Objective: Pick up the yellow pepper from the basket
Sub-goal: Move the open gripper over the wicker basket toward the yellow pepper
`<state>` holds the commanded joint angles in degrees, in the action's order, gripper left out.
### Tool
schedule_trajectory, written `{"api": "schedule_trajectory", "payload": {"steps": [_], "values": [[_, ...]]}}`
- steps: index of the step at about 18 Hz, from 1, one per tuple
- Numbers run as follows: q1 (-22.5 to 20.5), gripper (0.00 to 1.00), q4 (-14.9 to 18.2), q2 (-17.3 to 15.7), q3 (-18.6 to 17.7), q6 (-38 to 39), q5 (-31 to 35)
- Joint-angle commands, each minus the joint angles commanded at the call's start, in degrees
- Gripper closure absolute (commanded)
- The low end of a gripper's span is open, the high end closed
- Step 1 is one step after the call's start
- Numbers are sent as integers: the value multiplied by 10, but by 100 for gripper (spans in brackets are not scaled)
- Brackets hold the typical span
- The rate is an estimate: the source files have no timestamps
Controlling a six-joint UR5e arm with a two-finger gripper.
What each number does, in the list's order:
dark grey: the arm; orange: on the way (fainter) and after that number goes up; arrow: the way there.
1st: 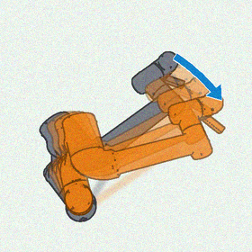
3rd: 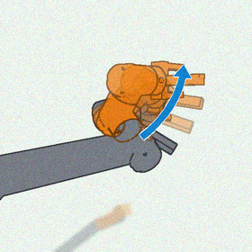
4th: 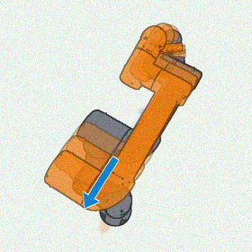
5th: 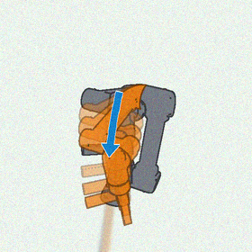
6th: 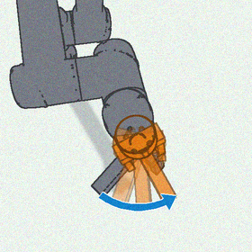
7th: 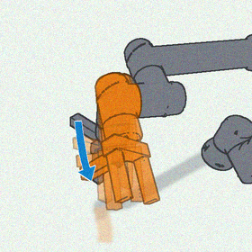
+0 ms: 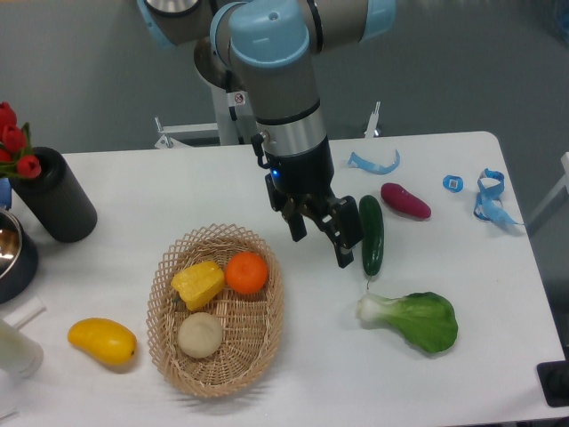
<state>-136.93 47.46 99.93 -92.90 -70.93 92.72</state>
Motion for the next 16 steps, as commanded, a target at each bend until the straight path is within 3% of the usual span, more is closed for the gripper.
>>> {"api": "schedule_trajectory", "payload": {"steps": [9, 12, 16], "values": [[1, 0, -9, -3, -37, 35, -7], [12, 0, -20, 8, -43, 111, -7], [39, 0, -21, 35, -40, 134, -9]]}}
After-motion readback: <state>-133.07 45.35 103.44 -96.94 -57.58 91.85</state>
